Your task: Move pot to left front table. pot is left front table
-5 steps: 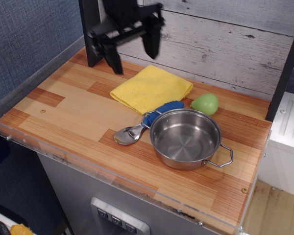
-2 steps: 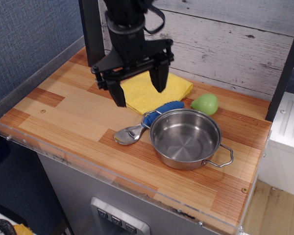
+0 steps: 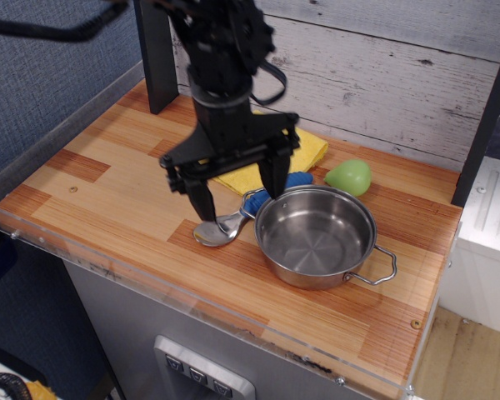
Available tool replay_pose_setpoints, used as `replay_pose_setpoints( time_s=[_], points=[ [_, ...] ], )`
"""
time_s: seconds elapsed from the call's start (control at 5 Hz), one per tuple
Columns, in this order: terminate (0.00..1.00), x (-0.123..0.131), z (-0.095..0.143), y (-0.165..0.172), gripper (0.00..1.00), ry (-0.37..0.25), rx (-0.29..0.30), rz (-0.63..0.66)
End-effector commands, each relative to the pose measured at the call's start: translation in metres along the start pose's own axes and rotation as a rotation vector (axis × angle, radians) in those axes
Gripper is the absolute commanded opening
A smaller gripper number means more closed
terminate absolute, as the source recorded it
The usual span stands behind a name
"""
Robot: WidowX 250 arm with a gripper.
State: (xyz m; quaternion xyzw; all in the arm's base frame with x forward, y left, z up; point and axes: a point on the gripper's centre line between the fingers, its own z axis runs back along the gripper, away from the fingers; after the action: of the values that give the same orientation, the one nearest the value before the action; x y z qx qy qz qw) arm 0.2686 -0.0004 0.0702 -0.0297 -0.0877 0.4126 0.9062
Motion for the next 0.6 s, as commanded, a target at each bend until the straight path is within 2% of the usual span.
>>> replay_pose_setpoints(
  time_s=[0.0, 0.4],
  points=[
    [0.0, -0.017, -0.019, -0.009, 1.0, 0.025, 0.014, -0.039],
    [0.0, -0.031, -0.04, -0.011, 1.0, 0.03, 0.045, -0.04]
  ],
)
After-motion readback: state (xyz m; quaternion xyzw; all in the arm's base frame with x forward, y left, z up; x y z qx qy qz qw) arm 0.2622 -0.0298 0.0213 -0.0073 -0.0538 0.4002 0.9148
